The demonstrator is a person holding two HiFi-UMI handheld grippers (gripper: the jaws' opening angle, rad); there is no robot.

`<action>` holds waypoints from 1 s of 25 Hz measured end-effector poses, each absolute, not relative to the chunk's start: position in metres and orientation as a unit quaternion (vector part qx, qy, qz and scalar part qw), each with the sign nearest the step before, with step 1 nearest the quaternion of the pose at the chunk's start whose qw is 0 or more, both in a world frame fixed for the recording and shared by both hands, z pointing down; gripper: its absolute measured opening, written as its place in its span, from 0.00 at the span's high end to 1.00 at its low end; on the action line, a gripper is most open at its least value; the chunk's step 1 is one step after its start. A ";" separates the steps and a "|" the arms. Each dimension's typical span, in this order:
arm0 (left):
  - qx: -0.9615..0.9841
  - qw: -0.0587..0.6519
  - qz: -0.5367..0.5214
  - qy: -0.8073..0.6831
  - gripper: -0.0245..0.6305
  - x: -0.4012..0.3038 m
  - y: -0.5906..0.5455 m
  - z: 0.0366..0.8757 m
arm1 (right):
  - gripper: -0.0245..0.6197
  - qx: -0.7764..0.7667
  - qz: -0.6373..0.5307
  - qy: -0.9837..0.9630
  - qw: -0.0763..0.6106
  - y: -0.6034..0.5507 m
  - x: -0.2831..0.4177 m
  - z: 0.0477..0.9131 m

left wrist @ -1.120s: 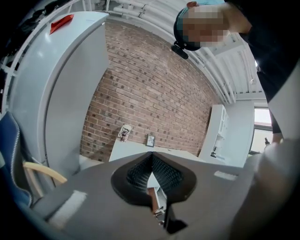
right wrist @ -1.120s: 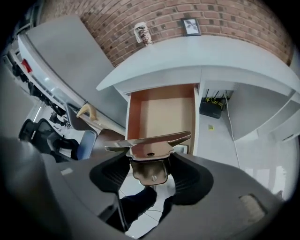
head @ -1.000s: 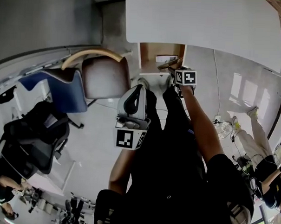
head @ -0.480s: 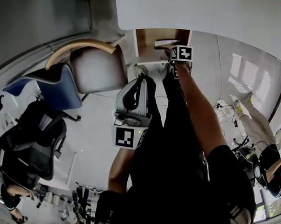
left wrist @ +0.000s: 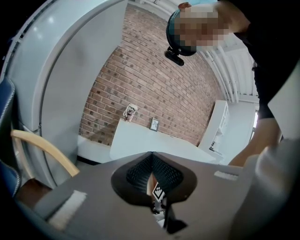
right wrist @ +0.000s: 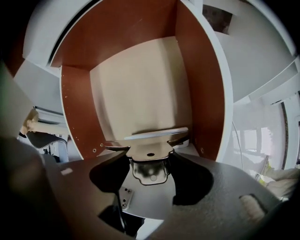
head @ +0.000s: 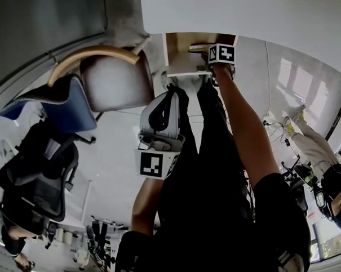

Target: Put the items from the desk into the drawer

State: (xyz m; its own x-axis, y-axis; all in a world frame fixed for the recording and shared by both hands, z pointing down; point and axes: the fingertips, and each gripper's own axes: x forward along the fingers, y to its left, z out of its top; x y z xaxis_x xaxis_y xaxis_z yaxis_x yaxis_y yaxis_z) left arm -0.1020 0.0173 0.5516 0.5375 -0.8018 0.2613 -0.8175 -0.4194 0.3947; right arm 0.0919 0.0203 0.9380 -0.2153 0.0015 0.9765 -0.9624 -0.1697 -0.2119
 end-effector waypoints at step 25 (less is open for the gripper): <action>0.839 0.239 0.008 -0.489 0.94 -0.099 0.020 0.530 | 0.51 0.480 0.601 -0.505 0.392 0.022 0.087 0.913</action>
